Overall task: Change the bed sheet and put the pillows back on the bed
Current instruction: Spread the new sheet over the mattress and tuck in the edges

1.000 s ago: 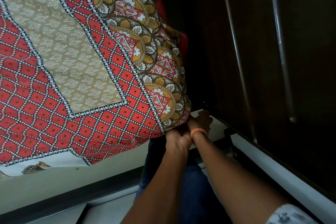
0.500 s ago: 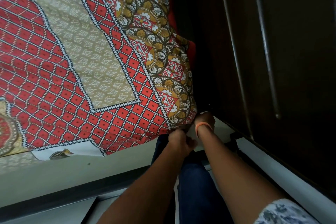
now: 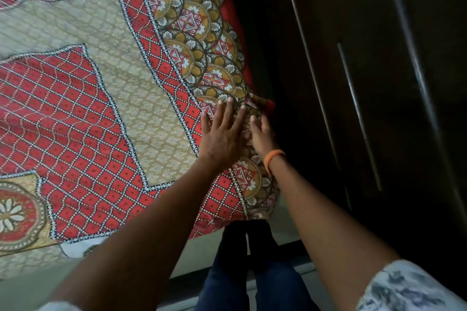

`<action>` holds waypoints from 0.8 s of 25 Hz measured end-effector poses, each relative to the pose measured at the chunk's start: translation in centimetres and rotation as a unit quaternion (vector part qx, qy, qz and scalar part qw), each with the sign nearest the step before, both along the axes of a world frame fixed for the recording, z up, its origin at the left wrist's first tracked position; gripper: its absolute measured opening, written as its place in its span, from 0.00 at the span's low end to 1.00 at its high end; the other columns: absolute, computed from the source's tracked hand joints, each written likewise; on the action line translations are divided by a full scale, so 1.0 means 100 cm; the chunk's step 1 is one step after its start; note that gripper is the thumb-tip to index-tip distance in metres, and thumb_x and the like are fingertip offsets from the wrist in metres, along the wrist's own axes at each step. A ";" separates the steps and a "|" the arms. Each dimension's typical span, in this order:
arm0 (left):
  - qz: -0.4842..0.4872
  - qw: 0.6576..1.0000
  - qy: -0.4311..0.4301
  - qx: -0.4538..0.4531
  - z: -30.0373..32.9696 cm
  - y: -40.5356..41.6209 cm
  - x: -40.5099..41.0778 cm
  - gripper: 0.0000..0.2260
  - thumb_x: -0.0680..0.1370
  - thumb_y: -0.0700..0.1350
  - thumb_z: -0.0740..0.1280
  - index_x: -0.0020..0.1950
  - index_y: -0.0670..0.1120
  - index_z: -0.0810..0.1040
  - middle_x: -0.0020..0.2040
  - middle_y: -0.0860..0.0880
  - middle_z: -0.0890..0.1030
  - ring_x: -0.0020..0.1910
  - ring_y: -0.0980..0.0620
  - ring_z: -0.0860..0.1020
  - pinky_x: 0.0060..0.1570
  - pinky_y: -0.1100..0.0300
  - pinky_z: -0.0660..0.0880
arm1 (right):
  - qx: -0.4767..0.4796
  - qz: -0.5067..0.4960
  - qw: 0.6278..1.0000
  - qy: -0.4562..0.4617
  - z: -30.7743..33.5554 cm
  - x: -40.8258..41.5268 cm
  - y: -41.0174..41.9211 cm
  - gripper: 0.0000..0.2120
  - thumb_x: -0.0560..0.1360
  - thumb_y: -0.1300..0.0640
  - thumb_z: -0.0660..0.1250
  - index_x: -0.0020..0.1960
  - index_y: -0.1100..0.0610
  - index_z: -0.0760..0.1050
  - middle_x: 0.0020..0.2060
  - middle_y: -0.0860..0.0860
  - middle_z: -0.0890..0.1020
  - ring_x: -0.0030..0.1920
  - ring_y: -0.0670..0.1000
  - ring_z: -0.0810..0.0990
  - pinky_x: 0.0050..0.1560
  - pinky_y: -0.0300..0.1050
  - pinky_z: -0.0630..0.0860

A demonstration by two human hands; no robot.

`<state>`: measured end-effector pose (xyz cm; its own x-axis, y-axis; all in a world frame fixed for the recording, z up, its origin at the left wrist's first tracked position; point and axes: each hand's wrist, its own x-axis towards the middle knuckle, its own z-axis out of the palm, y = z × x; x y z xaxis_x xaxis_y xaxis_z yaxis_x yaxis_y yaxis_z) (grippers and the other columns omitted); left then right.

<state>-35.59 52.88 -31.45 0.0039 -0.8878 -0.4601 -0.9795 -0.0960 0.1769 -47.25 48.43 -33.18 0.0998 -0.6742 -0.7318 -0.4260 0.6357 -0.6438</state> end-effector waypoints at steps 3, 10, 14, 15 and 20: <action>-0.043 0.999 0.022 -0.017 -0.019 -0.005 0.015 0.30 0.81 0.65 0.42 0.80 0.55 0.40 0.81 0.44 0.39 0.79 0.43 0.36 0.74 0.32 0.41 | 0.100 -0.124 0.987 0.005 -0.022 -0.004 -0.018 0.28 0.83 0.42 0.49 0.75 0.59 0.64 0.68 0.60 0.74 0.66 0.60 0.74 0.67 0.56 0.71; -0.042 0.989 0.053 -0.131 0.007 -0.054 0.041 0.21 0.81 0.52 0.63 0.74 0.51 0.67 0.71 0.46 0.71 0.64 0.45 0.74 0.65 0.44 0.68 | 0.053 -0.094 0.994 0.010 -0.036 0.016 -0.087 0.15 0.82 0.59 0.59 0.64 0.65 0.74 0.59 0.64 0.79 0.60 0.61 0.78 0.62 0.56 0.75; -0.107 0.988 0.069 -0.087 0.015 -0.130 0.048 0.17 0.82 0.43 0.61 0.72 0.47 0.69 0.61 0.47 0.73 0.49 0.50 0.77 0.46 0.57 0.79 | -0.076 0.044 0.982 0.168 -0.050 0.005 -0.094 0.08 0.77 0.60 0.66 0.54 0.63 0.75 0.50 0.59 0.81 0.48 0.54 0.78 0.44 0.44 0.69; -0.138 0.988 0.036 -0.056 0.013 -0.146 0.045 0.15 0.83 0.43 0.60 0.70 0.46 0.70 0.55 0.47 0.75 0.44 0.52 0.77 0.40 0.59 0.77 | -0.114 0.047 0.973 0.194 -0.052 0.007 -0.093 0.06 0.77 0.59 0.66 0.51 0.61 0.76 0.47 0.57 0.80 0.47 0.54 0.78 0.43 0.44 0.68; -0.203 0.971 -0.073 0.099 -0.008 -0.218 0.022 0.17 0.82 0.49 0.64 0.68 0.44 0.72 0.58 0.44 0.78 0.53 0.46 0.79 0.40 0.57 0.70 | -0.138 -0.080 0.978 0.136 -0.058 0.027 -0.100 0.24 0.77 0.37 0.52 0.59 0.51 0.76 0.56 0.54 0.79 0.56 0.55 0.77 0.61 0.58 0.70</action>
